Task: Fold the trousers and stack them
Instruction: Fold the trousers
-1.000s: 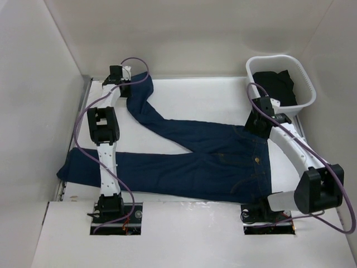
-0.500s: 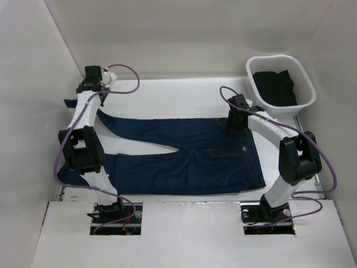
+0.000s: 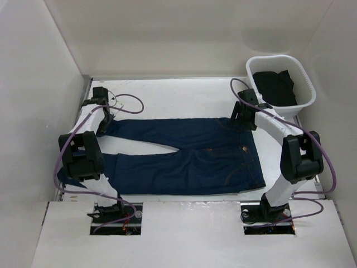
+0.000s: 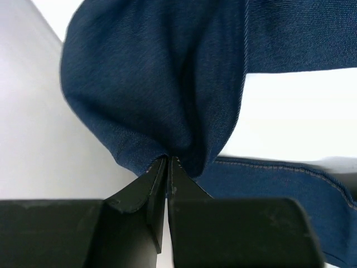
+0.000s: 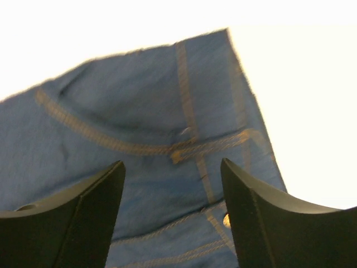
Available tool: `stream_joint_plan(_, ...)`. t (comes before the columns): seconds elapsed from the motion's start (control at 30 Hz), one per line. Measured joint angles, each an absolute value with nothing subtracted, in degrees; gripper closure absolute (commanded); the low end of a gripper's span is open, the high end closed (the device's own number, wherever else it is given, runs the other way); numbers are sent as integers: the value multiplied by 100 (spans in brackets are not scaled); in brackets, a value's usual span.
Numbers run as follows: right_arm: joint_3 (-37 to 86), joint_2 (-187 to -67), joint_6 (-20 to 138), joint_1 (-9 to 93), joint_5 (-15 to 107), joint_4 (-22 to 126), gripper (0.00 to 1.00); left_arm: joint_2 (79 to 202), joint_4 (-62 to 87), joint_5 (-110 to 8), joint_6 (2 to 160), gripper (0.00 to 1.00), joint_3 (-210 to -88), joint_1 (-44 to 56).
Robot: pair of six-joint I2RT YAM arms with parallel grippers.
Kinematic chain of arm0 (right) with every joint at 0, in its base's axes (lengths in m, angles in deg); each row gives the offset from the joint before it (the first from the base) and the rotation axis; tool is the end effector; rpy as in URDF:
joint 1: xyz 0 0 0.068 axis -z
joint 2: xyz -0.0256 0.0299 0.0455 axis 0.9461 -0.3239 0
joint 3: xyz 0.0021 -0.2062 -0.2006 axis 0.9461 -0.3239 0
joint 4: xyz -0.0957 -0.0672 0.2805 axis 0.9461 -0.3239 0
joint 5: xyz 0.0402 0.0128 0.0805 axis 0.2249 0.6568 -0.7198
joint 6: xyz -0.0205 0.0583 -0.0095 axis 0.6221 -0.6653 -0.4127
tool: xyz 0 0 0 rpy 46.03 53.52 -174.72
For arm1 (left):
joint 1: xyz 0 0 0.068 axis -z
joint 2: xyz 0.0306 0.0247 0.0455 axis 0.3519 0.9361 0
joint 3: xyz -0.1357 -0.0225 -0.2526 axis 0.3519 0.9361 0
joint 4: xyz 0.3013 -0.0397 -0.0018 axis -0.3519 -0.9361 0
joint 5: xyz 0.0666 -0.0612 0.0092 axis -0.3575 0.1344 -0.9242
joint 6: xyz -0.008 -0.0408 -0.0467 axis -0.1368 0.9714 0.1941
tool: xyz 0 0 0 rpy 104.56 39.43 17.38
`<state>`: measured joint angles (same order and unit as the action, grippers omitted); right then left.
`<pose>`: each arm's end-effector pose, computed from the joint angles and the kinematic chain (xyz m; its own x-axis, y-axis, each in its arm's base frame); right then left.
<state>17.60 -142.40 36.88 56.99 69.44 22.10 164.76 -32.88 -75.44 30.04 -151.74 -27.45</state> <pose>0.3892 0.0844 0.2062 -0.7721 0.2856 -0.5677 0.3167 0.9474 0.0459 0.3962 0.0609 0.2088 -0.8514 0.5097 -0.1240 0.4162 0.8003 0.4316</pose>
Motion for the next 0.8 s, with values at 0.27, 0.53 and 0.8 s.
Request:
stream_joint_plan(0.27, 2833, -15092, 4023, 6167, 6898, 2205, 0, 15757, -3246, -7544, 3041, 96, -14630, -2715)
stream_joint_plan(0.53, 3620, -16060, 4482, 6088, 6671, 1884, 0, 15902, -2932, -7552, 3052, 79, -14440, -3093)
stream_joint_plan(0.8, 3810, -16323, 5091, 6125, 6531, 1303, 0, 15773, -3019, -7541, 2949, 44, -14468, -3110)
